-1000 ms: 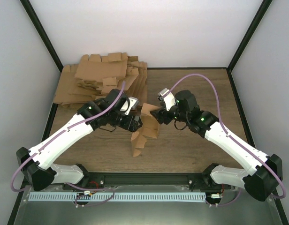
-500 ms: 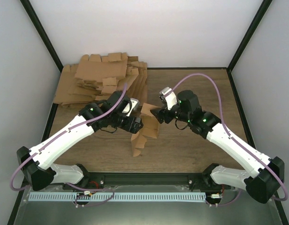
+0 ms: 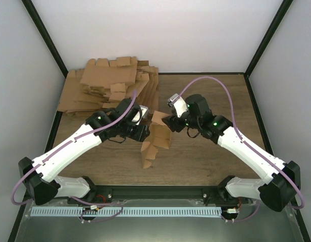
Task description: Fold the paper box
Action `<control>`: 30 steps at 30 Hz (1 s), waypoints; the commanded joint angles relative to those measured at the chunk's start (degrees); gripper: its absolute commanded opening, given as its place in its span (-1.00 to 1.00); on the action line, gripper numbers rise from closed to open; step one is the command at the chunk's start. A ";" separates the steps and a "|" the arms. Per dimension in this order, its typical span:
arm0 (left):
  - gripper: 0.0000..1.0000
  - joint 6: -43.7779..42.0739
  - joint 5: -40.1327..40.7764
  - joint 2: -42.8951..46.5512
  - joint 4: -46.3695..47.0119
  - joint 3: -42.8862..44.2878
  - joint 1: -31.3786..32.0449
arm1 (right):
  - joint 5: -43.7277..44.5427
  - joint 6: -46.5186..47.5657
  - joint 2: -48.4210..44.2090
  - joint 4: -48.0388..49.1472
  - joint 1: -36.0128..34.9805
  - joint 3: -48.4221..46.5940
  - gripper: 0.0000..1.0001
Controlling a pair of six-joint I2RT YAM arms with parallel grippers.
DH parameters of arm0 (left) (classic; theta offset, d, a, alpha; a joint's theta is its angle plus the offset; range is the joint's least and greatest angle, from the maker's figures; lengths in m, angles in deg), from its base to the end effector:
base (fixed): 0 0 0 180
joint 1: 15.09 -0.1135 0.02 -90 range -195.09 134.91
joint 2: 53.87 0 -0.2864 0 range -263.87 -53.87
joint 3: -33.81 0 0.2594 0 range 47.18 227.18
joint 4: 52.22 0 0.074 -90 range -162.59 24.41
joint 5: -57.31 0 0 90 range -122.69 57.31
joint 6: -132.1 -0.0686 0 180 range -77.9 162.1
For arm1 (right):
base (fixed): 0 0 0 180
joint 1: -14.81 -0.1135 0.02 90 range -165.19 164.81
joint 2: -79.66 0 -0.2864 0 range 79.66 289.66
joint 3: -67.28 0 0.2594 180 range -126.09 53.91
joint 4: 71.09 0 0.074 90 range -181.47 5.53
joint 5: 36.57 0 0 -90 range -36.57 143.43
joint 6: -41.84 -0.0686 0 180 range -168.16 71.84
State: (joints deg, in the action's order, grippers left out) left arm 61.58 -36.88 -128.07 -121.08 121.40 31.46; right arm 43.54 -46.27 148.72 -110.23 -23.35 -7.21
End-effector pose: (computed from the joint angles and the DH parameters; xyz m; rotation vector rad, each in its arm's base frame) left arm 0.1855 -0.2032 0.3318 0.6436 2.5460 -0.5252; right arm 0.2236 0.1907 0.3270 -0.8486 2.0311 0.5469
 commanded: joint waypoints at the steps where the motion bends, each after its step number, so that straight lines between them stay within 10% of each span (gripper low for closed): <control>1: 0.01 0.02 0.40 -0.33 0.70 -0.53 0.17 | -1.15 2.34 0.02 -3.37 -0.61 -2.97 0.27; 10: -0.82 -0.04 0.43 -0.72 0.90 -0.47 0.22 | -4.68 5.13 0.30 -6.09 -0.89 -3.30 0.25; 30: -0.93 -0.33 -0.34 -1.22 1.34 -0.39 0.21 | 0.44 5.97 3.37 -8.77 -5.43 -2.24 0.25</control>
State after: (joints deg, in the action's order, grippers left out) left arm 61.45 -36.72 -129.05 -120.73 121.29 31.46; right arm 42.21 -40.28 152.08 -117.61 -27.61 -7.32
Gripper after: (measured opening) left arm 0.041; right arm 0.604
